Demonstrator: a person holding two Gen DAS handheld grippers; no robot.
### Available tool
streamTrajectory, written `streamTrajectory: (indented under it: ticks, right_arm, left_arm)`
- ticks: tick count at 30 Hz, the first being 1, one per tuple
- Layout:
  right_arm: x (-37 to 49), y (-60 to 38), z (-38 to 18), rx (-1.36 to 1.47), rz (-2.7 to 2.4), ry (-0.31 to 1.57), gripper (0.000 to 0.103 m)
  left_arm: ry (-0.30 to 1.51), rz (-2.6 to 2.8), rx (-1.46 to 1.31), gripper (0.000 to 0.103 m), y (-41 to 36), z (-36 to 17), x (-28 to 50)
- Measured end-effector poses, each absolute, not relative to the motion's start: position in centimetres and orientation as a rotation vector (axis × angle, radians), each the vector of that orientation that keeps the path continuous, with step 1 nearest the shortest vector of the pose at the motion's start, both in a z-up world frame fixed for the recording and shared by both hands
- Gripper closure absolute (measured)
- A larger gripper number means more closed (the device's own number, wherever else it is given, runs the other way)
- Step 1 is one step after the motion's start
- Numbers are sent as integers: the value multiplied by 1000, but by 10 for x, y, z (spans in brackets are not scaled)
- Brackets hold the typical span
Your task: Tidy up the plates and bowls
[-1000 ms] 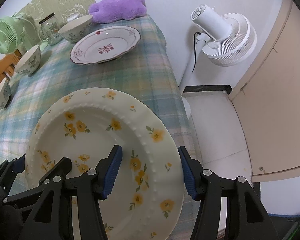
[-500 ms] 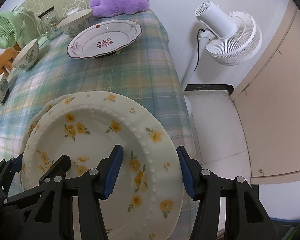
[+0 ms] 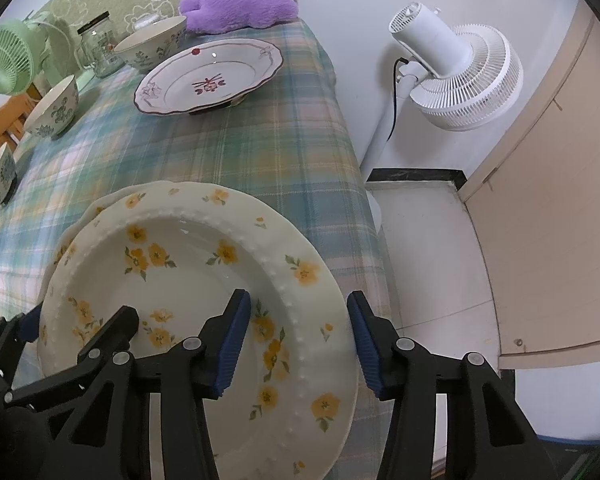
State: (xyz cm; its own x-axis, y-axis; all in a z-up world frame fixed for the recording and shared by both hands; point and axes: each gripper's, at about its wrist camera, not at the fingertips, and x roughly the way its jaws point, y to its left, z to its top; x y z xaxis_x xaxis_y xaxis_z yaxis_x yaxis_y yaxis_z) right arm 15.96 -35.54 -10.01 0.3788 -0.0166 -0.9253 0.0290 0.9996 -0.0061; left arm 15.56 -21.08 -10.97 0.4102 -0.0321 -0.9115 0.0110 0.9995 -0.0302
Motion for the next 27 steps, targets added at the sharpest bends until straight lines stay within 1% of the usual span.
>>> streamTrajectory:
  ticks: [9, 10, 11, 27]
  right_arm:
    - [153, -357, -96, 10, -40, 1174, 62]
    - [152, -358, -94, 19, -43, 1172, 65]
    - [151, -358, -93, 22, -40, 1170, 66]
    - [154, -347, -93, 17, -81, 1184, 66]
  left_arm:
    - [1160, -4, 22, 21, -211, -109, 156]
    - [1163, 11, 62, 23, -214, -109, 155]
    - [1166, 15, 111, 22, -218, -110, 154]
    - [1183, -86, -7, 22, -194, -98, 155]
